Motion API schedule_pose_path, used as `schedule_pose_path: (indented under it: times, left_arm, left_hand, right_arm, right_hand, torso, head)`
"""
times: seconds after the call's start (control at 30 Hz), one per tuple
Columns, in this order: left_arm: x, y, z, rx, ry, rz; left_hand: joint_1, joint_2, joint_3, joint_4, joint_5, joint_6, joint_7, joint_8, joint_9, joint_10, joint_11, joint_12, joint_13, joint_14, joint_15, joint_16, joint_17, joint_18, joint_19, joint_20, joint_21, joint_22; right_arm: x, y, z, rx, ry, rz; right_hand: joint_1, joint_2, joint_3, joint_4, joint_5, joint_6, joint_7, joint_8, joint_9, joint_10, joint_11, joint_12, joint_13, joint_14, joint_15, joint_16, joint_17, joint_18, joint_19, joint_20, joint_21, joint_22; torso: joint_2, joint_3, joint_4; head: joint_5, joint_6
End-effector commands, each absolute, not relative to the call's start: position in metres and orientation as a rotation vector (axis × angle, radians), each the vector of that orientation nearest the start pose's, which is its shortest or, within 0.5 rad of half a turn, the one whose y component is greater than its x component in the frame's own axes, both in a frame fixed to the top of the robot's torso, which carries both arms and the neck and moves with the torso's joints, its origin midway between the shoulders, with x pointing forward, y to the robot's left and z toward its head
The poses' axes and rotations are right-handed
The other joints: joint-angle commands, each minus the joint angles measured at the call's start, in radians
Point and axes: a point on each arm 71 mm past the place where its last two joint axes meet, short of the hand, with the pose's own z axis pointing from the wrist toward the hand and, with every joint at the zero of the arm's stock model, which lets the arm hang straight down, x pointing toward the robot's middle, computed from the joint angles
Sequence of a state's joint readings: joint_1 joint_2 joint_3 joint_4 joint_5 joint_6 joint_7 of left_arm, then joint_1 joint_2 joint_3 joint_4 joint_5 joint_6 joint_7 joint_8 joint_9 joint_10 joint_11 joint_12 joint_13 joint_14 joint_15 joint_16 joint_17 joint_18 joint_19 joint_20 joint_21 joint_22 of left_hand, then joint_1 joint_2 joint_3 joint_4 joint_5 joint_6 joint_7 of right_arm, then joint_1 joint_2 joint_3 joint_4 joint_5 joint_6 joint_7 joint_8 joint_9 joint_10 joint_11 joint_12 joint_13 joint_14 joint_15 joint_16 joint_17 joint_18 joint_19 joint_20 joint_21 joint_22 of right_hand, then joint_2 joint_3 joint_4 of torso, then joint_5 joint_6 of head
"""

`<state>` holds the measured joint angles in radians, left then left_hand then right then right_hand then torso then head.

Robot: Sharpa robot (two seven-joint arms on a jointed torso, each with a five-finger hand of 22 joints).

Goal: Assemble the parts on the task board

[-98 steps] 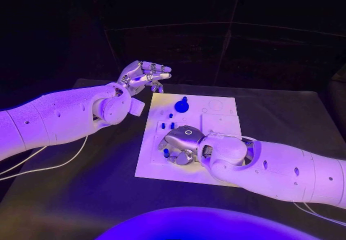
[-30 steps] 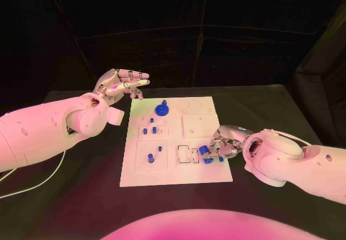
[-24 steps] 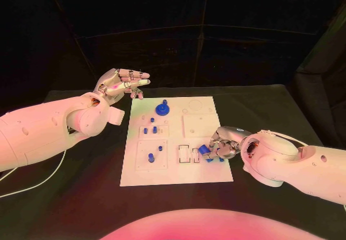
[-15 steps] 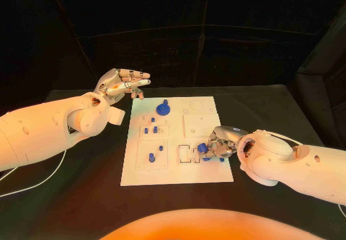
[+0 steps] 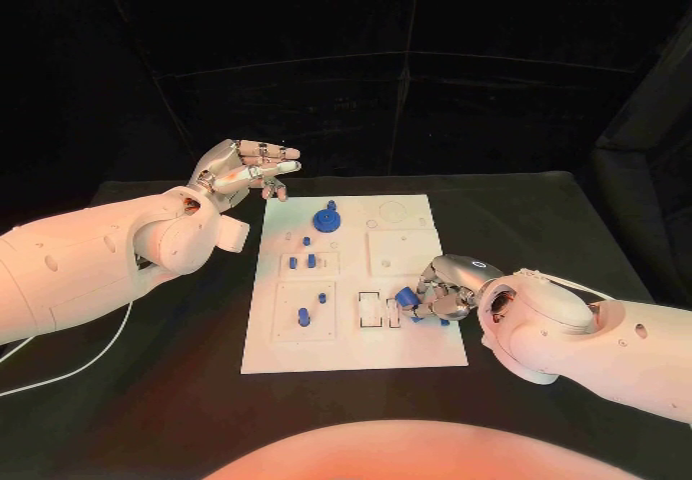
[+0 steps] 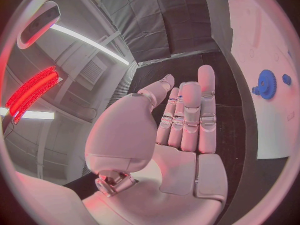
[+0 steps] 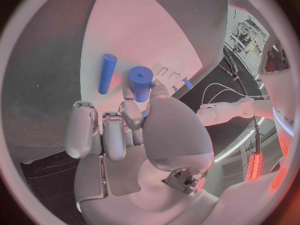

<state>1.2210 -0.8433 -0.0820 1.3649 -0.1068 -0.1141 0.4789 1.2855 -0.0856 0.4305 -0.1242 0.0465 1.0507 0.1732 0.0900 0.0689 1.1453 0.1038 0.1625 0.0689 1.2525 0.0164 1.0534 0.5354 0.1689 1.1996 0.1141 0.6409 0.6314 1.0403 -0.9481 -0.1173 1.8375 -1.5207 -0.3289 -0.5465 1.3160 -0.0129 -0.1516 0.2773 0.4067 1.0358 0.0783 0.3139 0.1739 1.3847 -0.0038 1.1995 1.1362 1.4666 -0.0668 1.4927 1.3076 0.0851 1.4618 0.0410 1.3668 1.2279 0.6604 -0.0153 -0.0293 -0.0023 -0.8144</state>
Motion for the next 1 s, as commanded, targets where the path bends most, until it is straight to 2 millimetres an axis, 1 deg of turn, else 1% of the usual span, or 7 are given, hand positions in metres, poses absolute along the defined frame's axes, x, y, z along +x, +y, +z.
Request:
schedule_pose_path:
  times: [0.03,0.2,0.3,0.43,0.7,0.8,1.0]
  left_arm:
    - [0.51,0.247,-0.184,-0.93,1.435,-1.603]
    - [0.51,0.246,-0.184,-0.93,1.437,-1.605]
    - [0.51,0.246,-0.184,-0.93,1.438,-1.605]
    - [0.51,0.246,-0.184,-0.931,1.438,-1.605]
    - [0.509,0.245,-0.184,-0.931,1.44,-1.608]
    - [0.509,0.245,-0.184,-0.931,1.442,-1.609]
    - [0.509,0.244,-0.184,-0.931,1.443,-1.61]
  left_hand:
    - [0.004,0.005,-0.007,-0.002,0.002,0.002,0.005,0.0,-0.001,-0.005,-0.001,0.003,0.0,-0.007,-0.002,-0.005,-0.001,0.014,-0.005,-0.002,-0.006,-0.001]
    - [0.004,0.006,-0.009,-0.001,0.002,0.001,0.006,0.0,-0.001,-0.007,0.0,0.003,0.0,-0.008,-0.002,-0.006,-0.004,0.013,-0.005,-0.001,-0.007,-0.002]
    - [0.004,0.006,-0.009,-0.001,0.002,0.001,0.006,0.0,-0.001,-0.007,0.0,0.003,0.0,-0.008,-0.002,-0.006,-0.004,0.013,-0.005,-0.001,-0.007,-0.002]
    - [0.004,0.006,-0.009,-0.001,0.002,0.001,0.006,0.0,-0.001,-0.007,0.0,0.003,0.0,-0.008,-0.002,-0.006,-0.004,0.013,-0.005,-0.001,-0.007,-0.002]
    - [0.004,0.006,-0.009,-0.001,0.002,0.001,0.006,0.0,-0.001,-0.007,0.0,0.003,0.0,-0.008,-0.002,-0.006,-0.004,0.013,-0.005,-0.001,-0.007,-0.002]
    - [0.004,0.006,-0.009,-0.001,0.002,0.001,0.006,0.0,-0.001,-0.007,0.0,0.003,0.0,-0.008,-0.002,-0.006,-0.004,0.013,-0.005,-0.001,-0.007,-0.002]
    - [0.004,0.006,-0.009,-0.001,0.002,0.001,0.006,0.0,-0.001,-0.007,0.0,0.003,0.0,-0.008,-0.002,-0.006,-0.004,0.013,-0.005,-0.001,-0.007,-0.002]
  right_arm:
    - [0.378,-0.181,-0.246,0.09,1.856,0.537]
    - [0.374,-0.176,-0.24,0.125,1.821,0.594]
    - [0.372,-0.173,-0.239,0.138,1.821,0.614]
    - [0.372,-0.168,-0.241,0.145,1.848,0.627]
    - [0.371,-0.152,-0.248,0.137,1.936,0.634]
    - [0.372,-0.147,-0.25,0.134,1.965,0.622]
    - [0.372,-0.143,-0.254,0.131,2.003,0.594]
  right_hand:
    - [0.009,0.007,-0.003,-0.002,0.023,0.01,-0.003,0.008,0.014,0.008,-0.001,0.006,0.006,0.074,-0.008,0.008,0.095,-0.016,0.013,-0.007,0.007,0.005]
    - [0.012,0.011,-0.007,0.0,0.045,0.013,-0.004,0.007,0.017,0.011,-0.003,0.006,0.009,0.074,-0.009,0.01,0.099,-0.016,0.014,-0.01,0.008,0.007]
    - [0.012,0.011,-0.008,0.0,0.049,0.013,-0.004,0.006,0.017,0.011,-0.003,0.005,0.009,0.075,-0.01,0.01,0.099,-0.016,0.014,-0.01,0.008,0.007]
    - [0.012,0.012,-0.008,0.001,0.05,0.013,-0.004,0.006,0.017,0.011,-0.003,0.006,0.009,0.075,-0.01,0.01,0.099,-0.016,0.014,-0.01,0.008,0.007]
    - [-0.008,0.016,-0.022,0.011,0.045,0.022,-0.006,0.007,0.022,0.011,-0.005,-0.002,0.005,0.075,-0.01,0.01,0.1,-0.016,0.014,-0.011,0.009,0.008]
    - [-0.032,0.023,-0.036,0.013,0.041,0.045,-0.015,0.017,0.031,0.008,-0.011,-0.016,-0.005,0.074,-0.015,0.01,0.101,-0.016,0.013,-0.014,0.008,0.006]
    - [-0.057,0.035,-0.05,0.013,0.036,0.065,-0.024,0.026,0.041,0.012,-0.018,-0.019,-0.002,0.075,-0.021,0.012,0.105,-0.016,0.013,-0.019,0.008,0.008]
  torso:
    - [0.001,-0.0003,0.0022]
    - [0.001,-0.0009,0.0047]
    - [0.002,-0.001,0.0052]
    - [0.003,-0.0016,0.0042]
    - [0.004,-0.0022,0.0058]
    - [0.005,-0.0023,0.0068]
    - [0.004,-0.0021,0.0054]
  head:
    - [-0.002,0.003]
    - [-0.001,0.005]
    - [0.001,0.007]
    - [0.006,0.007]
    - [0.011,0.007]
    - [0.013,0.007]
    - [0.017,0.006]
